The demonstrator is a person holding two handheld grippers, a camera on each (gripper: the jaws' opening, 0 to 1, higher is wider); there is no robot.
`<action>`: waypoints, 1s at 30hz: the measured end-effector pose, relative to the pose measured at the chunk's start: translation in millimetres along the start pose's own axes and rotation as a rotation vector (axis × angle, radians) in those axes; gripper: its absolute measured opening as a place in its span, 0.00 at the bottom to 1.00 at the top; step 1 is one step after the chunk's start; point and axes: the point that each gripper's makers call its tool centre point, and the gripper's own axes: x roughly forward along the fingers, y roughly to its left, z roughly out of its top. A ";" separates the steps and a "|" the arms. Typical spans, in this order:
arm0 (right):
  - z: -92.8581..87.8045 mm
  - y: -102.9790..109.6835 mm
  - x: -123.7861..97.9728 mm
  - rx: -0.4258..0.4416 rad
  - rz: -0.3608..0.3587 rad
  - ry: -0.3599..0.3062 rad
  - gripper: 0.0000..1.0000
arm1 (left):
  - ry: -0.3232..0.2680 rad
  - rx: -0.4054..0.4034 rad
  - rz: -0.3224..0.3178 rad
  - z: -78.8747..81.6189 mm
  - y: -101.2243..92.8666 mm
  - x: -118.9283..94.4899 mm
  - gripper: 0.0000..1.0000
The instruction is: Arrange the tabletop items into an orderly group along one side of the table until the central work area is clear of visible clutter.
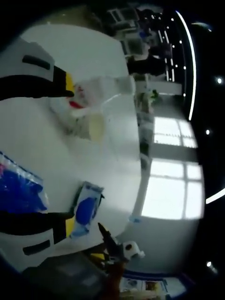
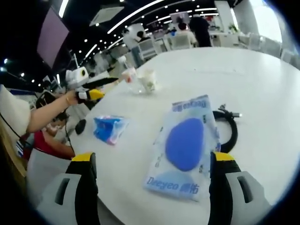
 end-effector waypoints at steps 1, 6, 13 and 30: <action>-1.2 -0.6 -0.4 0.013 -0.013 0.006 1.00 | 0.000 0.001 -0.004 -0.1 -2.8 0.9 0.99; -2.5 -1.8 -10.3 0.020 -0.047 0.016 1.00 | 0.001 0.008 -0.037 1.2 -17.1 9.1 0.99; -16.5 -10.7 -26.0 0.071 -0.117 0.035 1.00 | 0.002 0.031 -0.100 3.9 -39.1 24.3 0.99; -37.6 -27.2 -36.9 0.332 -0.253 -0.015 0.99 | 0.047 0.056 -0.179 -5.6 -70.4 76.6 0.98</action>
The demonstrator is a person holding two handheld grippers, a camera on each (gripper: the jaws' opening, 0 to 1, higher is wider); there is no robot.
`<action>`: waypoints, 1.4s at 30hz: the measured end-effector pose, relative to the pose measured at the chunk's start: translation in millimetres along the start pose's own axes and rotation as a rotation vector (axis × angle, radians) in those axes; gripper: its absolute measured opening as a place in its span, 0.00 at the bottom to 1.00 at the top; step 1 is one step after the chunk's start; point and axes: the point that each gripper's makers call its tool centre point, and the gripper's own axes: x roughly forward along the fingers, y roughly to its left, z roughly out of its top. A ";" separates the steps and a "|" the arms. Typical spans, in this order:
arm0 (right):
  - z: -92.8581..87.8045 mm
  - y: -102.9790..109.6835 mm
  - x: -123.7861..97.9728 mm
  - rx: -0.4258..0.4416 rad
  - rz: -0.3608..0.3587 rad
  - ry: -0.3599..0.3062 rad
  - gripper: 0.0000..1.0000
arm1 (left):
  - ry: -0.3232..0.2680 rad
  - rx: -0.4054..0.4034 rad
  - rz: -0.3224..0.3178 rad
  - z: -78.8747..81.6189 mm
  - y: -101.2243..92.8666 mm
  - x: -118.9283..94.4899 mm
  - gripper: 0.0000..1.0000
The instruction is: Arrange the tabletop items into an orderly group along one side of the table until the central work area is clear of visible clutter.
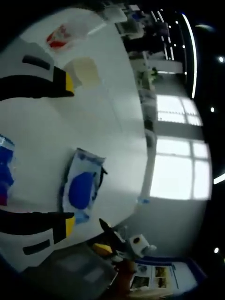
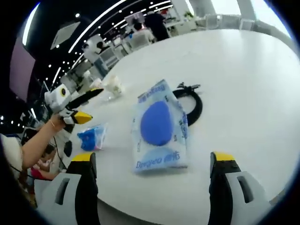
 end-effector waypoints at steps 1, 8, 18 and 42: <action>-2.9 -1.9 0.2 0.024 -0.018 0.006 0.99 | 0.003 -0.002 -0.007 -0.5 -2.1 4.0 0.98; -18.5 -1.2 3.5 0.060 -0.058 0.036 0.99 | -0.004 -0.013 -0.027 4.4 -5.5 24.9 0.93; -28.4 11.8 11.4 0.140 -0.062 0.036 0.91 | 0.014 0.009 -0.032 10.1 -1.4 53.9 0.82; -36.2 16.8 25.5 0.311 -0.067 0.026 0.65 | 0.178 -0.003 -0.051 -17.6 9.8 111.4 0.50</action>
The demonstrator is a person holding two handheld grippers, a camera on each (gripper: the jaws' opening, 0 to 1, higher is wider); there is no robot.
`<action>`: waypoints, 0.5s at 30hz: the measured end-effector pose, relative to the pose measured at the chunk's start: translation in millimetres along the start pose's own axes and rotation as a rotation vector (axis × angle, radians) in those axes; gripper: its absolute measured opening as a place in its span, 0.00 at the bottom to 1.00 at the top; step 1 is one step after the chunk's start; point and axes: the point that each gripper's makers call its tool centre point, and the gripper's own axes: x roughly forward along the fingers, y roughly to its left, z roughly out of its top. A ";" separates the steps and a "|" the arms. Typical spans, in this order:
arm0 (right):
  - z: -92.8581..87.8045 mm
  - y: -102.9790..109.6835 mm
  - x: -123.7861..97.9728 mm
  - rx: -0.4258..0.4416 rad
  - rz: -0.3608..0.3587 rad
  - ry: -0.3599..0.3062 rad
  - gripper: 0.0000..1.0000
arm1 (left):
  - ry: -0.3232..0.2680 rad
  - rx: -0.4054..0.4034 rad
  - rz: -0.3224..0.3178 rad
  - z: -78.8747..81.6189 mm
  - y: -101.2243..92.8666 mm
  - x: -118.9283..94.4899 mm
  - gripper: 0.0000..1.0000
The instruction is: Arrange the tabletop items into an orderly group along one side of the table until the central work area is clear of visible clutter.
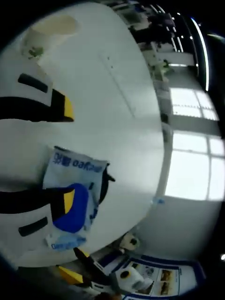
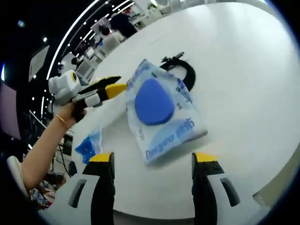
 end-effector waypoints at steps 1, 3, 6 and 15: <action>-1.3 0.0 0.3 0.004 0.000 0.004 0.63 | 0.006 -0.003 -0.001 -1.5 0.2 1.3 0.49; -4.6 4.8 1.4 0.038 0.022 0.009 0.56 | 0.018 0.002 -0.004 -4.2 0.5 4.3 0.45; -9.9 7.6 3.9 0.047 0.031 0.018 0.49 | 0.051 -0.041 -0.020 -12.0 0.0 7.2 0.34; -8.9 -2.3 3.9 0.148 0.013 -0.030 0.25 | 0.122 -0.051 -0.012 -26.0 -4.2 11.1 0.31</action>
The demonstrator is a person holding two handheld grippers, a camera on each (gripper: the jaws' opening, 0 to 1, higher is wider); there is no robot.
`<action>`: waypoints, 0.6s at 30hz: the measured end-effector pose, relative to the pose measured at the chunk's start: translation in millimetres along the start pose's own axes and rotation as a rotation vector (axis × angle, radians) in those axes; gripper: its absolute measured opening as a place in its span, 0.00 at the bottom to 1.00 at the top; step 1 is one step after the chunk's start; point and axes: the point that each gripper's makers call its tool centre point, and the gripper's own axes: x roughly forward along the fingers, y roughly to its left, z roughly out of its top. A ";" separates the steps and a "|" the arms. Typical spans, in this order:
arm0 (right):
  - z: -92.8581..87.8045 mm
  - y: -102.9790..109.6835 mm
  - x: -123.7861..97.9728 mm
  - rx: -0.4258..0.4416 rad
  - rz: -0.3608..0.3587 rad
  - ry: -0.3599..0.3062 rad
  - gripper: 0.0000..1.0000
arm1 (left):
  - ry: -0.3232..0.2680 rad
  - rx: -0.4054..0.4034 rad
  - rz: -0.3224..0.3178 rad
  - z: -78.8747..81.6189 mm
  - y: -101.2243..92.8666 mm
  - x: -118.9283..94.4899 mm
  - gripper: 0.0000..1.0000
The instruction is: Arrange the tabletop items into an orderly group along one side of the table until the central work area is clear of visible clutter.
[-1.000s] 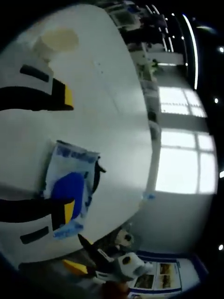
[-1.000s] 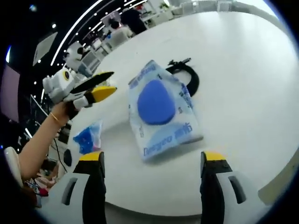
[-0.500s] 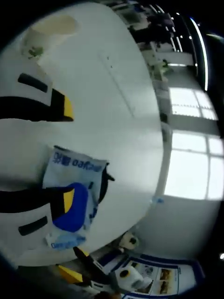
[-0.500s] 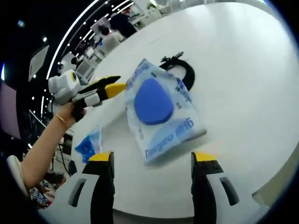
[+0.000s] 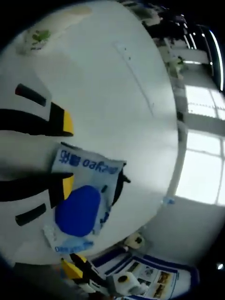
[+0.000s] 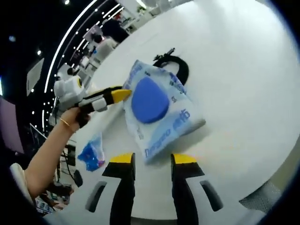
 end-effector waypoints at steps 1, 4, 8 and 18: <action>-0.7 -0.3 0.6 -0.002 0.000 0.003 0.25 | 0.001 0.001 0.001 -0.1 0.1 -0.5 0.31; -4.6 0.8 3.2 -0.011 -0.005 0.020 0.22 | 0.014 -0.002 -0.014 -0.4 -3.0 0.1 0.28; -6.5 -0.5 7.5 -0.003 -0.007 0.037 0.18 | 0.043 0.035 -0.022 -2.5 -7.2 0.6 0.22; -1.0 -5.2 13.0 0.056 -0.005 0.016 0.07 | 0.078 0.168 0.039 0.2 0.8 -4.6 0.05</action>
